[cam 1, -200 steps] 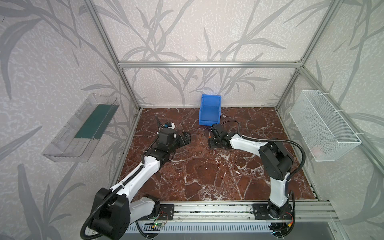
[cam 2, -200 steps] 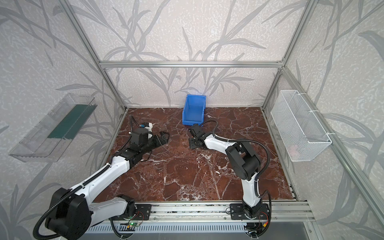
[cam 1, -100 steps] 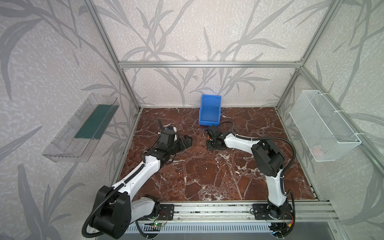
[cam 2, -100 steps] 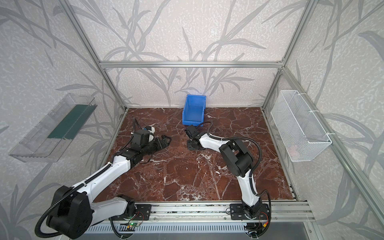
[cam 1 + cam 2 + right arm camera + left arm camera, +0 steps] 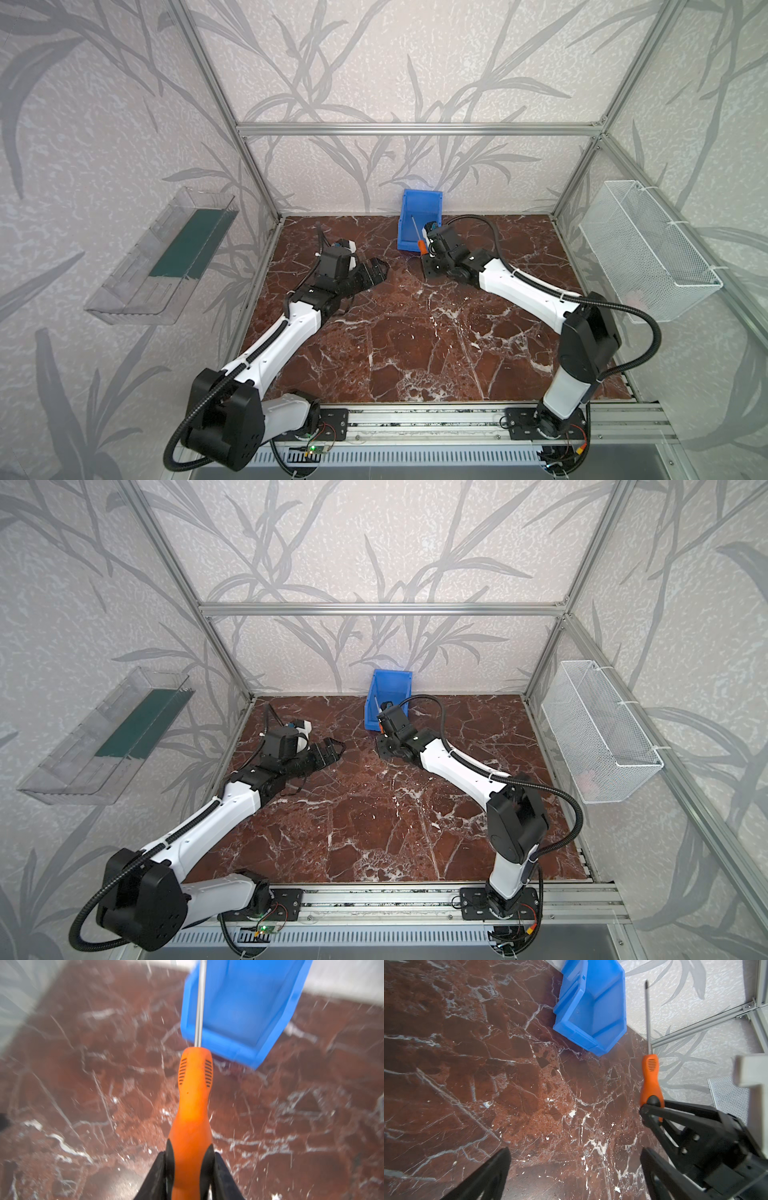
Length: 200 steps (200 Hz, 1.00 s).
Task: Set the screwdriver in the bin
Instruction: 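Close the right gripper on the orange handle and lift the screwdriver, then carry the screwdriver with the right gripper over the blue bin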
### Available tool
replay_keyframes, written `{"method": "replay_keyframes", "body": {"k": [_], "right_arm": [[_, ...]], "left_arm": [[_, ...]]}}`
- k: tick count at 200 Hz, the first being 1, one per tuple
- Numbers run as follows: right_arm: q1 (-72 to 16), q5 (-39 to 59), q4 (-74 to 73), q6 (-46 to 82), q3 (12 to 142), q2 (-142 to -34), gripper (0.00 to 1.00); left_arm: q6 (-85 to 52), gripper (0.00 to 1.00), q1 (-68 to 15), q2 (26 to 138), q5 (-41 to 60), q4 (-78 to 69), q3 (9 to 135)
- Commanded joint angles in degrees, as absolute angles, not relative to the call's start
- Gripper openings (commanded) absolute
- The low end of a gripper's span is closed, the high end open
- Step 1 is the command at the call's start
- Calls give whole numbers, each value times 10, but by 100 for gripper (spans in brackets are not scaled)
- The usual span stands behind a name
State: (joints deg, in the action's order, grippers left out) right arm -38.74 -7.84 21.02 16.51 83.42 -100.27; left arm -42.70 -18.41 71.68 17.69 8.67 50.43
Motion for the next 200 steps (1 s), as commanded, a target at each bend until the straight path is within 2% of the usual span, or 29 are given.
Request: {"method": "replay_keyframes", "body": {"k": [1, 44, 96, 136, 200], "right_arm": [[-357, -64, 129, 110, 836, -1018, 13], [-310, -8, 92, 71, 914, -1109, 14], [-299, 37, 74, 47, 1005, -1208, 15], [-296, 0, 122, 47, 1110, -1299, 15], [-280, -72, 126, 75, 1122, -1331, 16]], "left_arm": [[-441, 99, -184, 750, 209, 87, 545], [-448, 99, -185, 770, 228, 87, 574], [-439, 99, -184, 786, 238, 93, 586], [-429, 99, -184, 796, 237, 101, 591], [-417, 99, -183, 805, 233, 102, 589]]}}
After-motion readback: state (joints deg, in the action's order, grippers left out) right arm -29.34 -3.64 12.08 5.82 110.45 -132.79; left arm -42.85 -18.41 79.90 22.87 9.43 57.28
